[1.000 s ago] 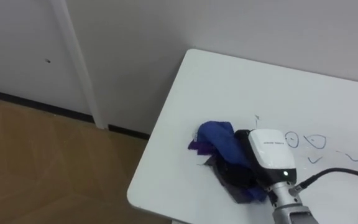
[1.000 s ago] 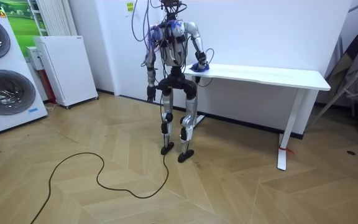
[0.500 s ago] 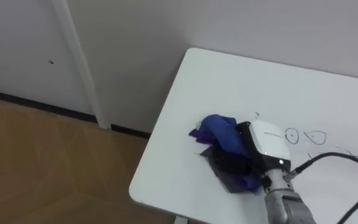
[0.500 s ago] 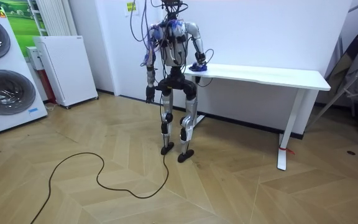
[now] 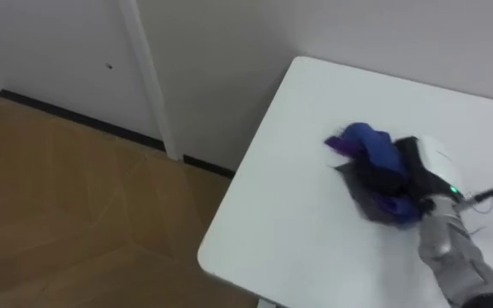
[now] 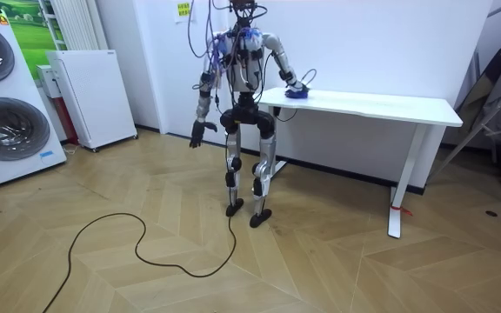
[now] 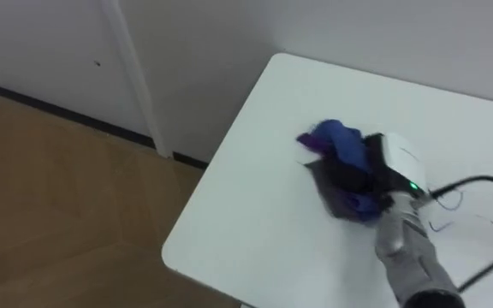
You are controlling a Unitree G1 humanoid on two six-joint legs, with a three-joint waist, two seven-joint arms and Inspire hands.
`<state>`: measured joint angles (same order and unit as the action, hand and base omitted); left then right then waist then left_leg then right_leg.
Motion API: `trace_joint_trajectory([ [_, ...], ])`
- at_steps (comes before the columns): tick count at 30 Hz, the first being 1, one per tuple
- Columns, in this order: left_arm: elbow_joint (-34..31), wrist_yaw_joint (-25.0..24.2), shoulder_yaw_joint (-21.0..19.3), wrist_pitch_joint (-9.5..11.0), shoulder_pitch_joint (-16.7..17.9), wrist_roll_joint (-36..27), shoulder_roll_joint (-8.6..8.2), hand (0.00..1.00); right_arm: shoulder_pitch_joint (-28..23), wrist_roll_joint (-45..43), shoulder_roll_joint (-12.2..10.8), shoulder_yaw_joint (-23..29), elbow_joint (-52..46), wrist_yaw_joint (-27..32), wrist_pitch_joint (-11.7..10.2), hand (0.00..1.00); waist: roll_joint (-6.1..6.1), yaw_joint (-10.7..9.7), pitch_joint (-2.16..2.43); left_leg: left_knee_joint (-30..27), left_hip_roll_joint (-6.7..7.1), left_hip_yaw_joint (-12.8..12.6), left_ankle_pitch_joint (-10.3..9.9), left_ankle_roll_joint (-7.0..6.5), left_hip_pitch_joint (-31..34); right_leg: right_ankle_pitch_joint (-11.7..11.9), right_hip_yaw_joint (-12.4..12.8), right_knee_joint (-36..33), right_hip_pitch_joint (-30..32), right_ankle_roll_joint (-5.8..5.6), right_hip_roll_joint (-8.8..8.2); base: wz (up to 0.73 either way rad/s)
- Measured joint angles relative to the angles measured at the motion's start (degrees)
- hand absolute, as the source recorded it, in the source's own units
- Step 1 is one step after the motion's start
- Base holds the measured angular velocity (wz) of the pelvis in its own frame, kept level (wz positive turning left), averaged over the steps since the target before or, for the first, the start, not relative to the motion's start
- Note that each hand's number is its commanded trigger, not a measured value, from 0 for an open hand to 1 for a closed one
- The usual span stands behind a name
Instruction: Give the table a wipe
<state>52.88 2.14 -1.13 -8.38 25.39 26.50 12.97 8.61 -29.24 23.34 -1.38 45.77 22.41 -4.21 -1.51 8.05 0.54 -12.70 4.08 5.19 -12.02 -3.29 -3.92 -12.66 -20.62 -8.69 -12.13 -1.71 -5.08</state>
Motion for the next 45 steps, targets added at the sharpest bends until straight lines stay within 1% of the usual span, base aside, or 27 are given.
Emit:
trace_joint_trajectory([
  [1,0.0,0.0,-1.4,0.0,0.5,0.0,0.16,0.0,-0.9,0.2,0.4,2.1,1.5,0.9,-0.8,1.0,-0.31,-0.6,-0.09,0.1,0.09,0.1,0.0,0.0,-0.4,0.0,0.0,0.1,-0.6,0.0,-0.02,0.11],
  [3,0.1,0.0,-2.5,0.1,1.2,0.0,0.26,0.0,-2.1,0.3,1.2,4.0,4.6,2.1,-1.8,1.0,-0.29,-1.8,-0.11,0.0,0.23,-0.1,0.0,-0.01,-1.1,0.0,0.1,0.1,-1.5,0.0,-0.12,0.15],
  [4,0.3,0.0,-3.3,0.5,1.1,0.0,0.15,0.0,-2.7,0.5,1.6,5.6,6.4,2.7,-2.2,1.0,-0.81,-1.9,-0.18,0.2,0.22,-0.7,0.0,-0.09,-1.5,0.0,0.2,0.1,-1.8,-0.01,-0.2,0.07],
  [5,0.3,0.0,-3.9,1.1,0.4,0.0,0.14,0.0,-3.4,0.6,1.7,6.8,7.6,3.3,-2.4,1.0,-0.7,-1.9,0.06,0.4,0.2,-0.9,0.1,-0.16,-1.7,0.0,0.7,0.1,-1.9,-0.07,-0.21,0.0],
  [7,0.2,0.0,-4.5,2.0,-0.6,0.0,0.08,0.0,-4.5,0.6,1.7,7.8,8.3,4.4,-2.6,1.0,-1.06,-2.1,-0.04,0.3,0.17,-1.4,0.1,-0.23,-1.7,-0.1,1.6,0.1,-1.9,-0.14,-0.2,-0.09],
  [10,0.0,0.0,-4.5,2.8,-1.3,0.0,0.03,0.0,-6.6,0.7,1.7,8.5,8.5,5.7,-2.7,1.0,-1.3,-3.2,0.16,0.1,0.12,-2.0,0.1,-0.25,-1.7,-0.1,1.9,-0.1,-1.9,-0.25,-0.22,-0.12],
  [13,0.0,0.1,-4.5,2.8,-1.4,0.1,0.02,0.0,-8.8,0.6,1.7,9.5,8.4,6.7,-2.8,1.0,-1.43,-3.4,0.39,0.1,-0.18,-2.7,0.1,-0.25,-1.8,0.1,2.5,-0.1,-2.0,-0.57,-0.07,-0.17],
  [16,0.1,0.1,-4.4,2.7,-1.3,0.4,-0.38,0.0,-10.6,-0.5,1.7,9.5,8.4,7.8,-2.7,1.0,-1.28,-3.4,0.43,0.1,-0.34,-3.2,0.1,-0.24,-3.1,0.1,2.6,-0.1,-3.1,-0.59,-0.02,-0.1],
  [18,0.1,0.1,-4.4,2.5,-1.4,0.4,-0.82,0.0,-10.7,-0.8,1.6,9.4,7.0,7.8,-1.9,1.0,-1.09,-3.0,0.34,0.1,-0.39,-3.5,0.1,-0.21,-3.5,0.1,3.2,-0.1,-3.3,-0.6,0.02,-0.15],
  [19,0.1,0.0,-4.4,2.4,-1.9,0.4,-1.01,0.0,-10.6,-1.0,1.5,9.2,6.2,7.5,-1.1,1.0,-0.97,-2.8,0.27,0.1,-0.39,-3.5,0.1,-0.12,-3.5,0.1,3.4,-0.1,-3.3,-0.6,0.03,-0.1],
  [20,0.2,0.1,-4.4,2.2,-1.9,0.5,-1.18,0.0,-10.6,-2.7,1.0,8.8,4.5,7.5,0.4,1.0,-0.8,-2.6,0.2,0.1,-0.45,-3.6,0.2,-0.05,-3.5,0.1,3.6,-0.2,-3.2,-0.6,0.11,-0.09],
  [21,0.4,0.0,-4.3,2.0,-2.0,0.6,-1.31,0.0,-10.6,-3.6,0.8,8.6,3.3,7.4,1.2,1.0,-0.71,-2.6,0.12,0.1,-0.5,-3.7,0.2,-0.01,-3.5,0.1,3.7,-0.2,-3.1,-0.6,0.15,-0.12],
  [22,0.8,-0.1,-4.2,1.4,-2.3,0.6,-1.54,0.0,-10.7,-5.9,0.5,7.5,1.2,7.4,3.0,1.0,-0.26,-2.3,0.06,0.1,-0.69,-4.1,0.3,0.09,-3.5,0.1,4.0,-0.3,-2.9,-0.58,0.22,-0.25],
  [23,1.1,-0.2,-4.1,0.8,-2.5,0.5,-1.66,0.0,-10.7,-8.0,0.0,6.4,-1.4,6.9,4.9,1.0,0.22,-1.4,-0.01,0.3,-0.96,-4.7,0.4,0.22,-3.5,0.0,4.9,-1.0,-2.1,-0.37,0.35,-0.32],
  [24,1.1,-0.3,-3.9,0.5,-2.6,0.5,-1.63,0.0,-10.7,-9.1,-0.3,5.7,-2.7,6.7,5.6,1.0,0.33,-1.0,-0.06,0.3,-1.06,-5.0,0.4,0.29,-3.3,0.0,5.1,-1.1,-1.6,-0.25,0.39,-0.35],
  [26,1.1,-0.2,-2.5,-0.4,-3.1,0.7,-1.57,0.0,-10.5,-13.3,-1.6,0.2,-7.9,5.5,8.2,1.0,0.32,0.8,-0.17,0.5,-1.35,-6.0,0.7,0.7,-2.7,0.3,6.3,-1.1,-0.5,0.34,0.99,-0.31],
  [27,1.1,-0.3,-2.3,-0.4,-3.2,0.8,-1.61,0.0,-10.3,-14.6,-2.0,-1.2,-9.3,4.8,8.6,1.0,0.25,1.1,-0.24,0.6,-1.48,-6.2,0.8,0.8,-2.6,0.3,6.4,-1.0,-0.4,0.44,1.08,-0.19],
  [29,1.2,-0.3,-1.6,-0.5,-3.5,0.7,-1.92,0.0,-9.6,-19.1,-4.5,-5.9,-14.3,2.0,9.3,1.0,-0.09,2.5,-0.45,1.0,-1.6,-6.4,0.9,1.06,-2.6,0.2,6.3,-1.1,-0.1,0.65,1.22,0.0],
  [31,0.8,-0.3,-0.4,-0.4,-3.6,0.6,-2.11,0.0,-8.1,-20.7,-6.2,-9.0,-16.3,0.4,9.3,1.0,0.03,3.4,-0.57,1.0,-1.57,-6.2,0.9,1.06,-2.2,0.1,6.1,-1.0,0.3,0.67,1.19,0.07],
  [32,0.4,-0.3,0.2,-0.5,-3.5,0.5,-2.2,0.0,-6.8,-20.8,-6.7,-10.7,-16.9,-0.5,9.3,1.0,0.06,3.8,-0.84,1.1,-1.48,-6.0,0.9,1.06,-2.0,0.0,6.0,-0.9,0.4,0.59,1.13,0.12],
  [34,-0.4,-0.4,0.6,-0.5,-3.1,0.4,-2.19,0.0,-5.2,-20.4,-7.1,-12.2,-17.4,-1.7,9.2,1.0,-0.13,4.7,-0.86,1.0,-1.45,-5.7,1.0,0.99,-1.6,-0.1,5.7,-1.0,1.1,0.47,1.01,0.12],
  [37,-0.4,-0.4,0.8,-0.5,-2.8,0.3,-2.1,0.0,-3.7,-20.2,-7.1,-12.5,-17.1,-1.8,8.5,1.0,-0.51,4.5,-1.24,1.0,-1.33,-4.3,1.0,0.97,-0.8,-0.2,4.7,-0.8,1.2,0.39,0.87,0.24],
  [39,-0.4,-0.4,0.8,-0.5,-2.3,0.0,-2.01,0.0,-3.8,-19.2,-6.8,-12.5,-16.1,-1.1,7.4,1.0,-1.1,4.2,-1.0,1.2,-1.32,-4.0,1.0,0.97,-0.9,-0.1,4.5,-0.9,1.1,0.38,0.89,0.21],
  [40,-0.3,-0.4,0.7,-0.5,-2.0,0.1,-1.92,0.0,-4.4,-18.6,-6.5,-12.5,-14.9,0.3,6.1,1.0,-1.32,3.7,-0.85,1.3,-1.25,-3.4,1.0,0.97,-0.8,-0.1,3.9,-0.9,0.9,0.37,0.88,0.24],
  [43,-0.5,-0.3,0.0,-0.3,-2.1,0.6,-1.81,0.0,-6.5,-17.7,-5.5,-11.3,-13.7,2.9,3.3,1.0,-1.32,2.1,-0.73,1.2,-0.99,-3.2,1.0,0.97,-0.9,-0.1,3.2,-0.5,0.2,0.34,0.68,0.24],
  [44,-0.5,-0.3,-0.6,-0.2,-2.1,0.6,-1.51,0.0,-7.5,-17.5,-5.4,-9.9,-12.5,4.5,2.2,1.0,-1.42,1.4,-0.43,1.2,-0.63,-3.2,1.1,0.87,-1.0,-0.1,3.3,0.1,-0.6,0.32,0.5,0.31],
  [45,-0.5,-0.3,-1.1,-0.1,-2.3,0.5,-1.4,0.0,-8.0,-17.1,-5.2,-9.1,-11.8,5.2,1.7,1.0,-1.41,1.2,-0.43,1.2,-0.53,-3.3,1.1,0.83,-1.2,-0.2,3.3,0.2,-0.9,0.24,0.38,0.26],
])
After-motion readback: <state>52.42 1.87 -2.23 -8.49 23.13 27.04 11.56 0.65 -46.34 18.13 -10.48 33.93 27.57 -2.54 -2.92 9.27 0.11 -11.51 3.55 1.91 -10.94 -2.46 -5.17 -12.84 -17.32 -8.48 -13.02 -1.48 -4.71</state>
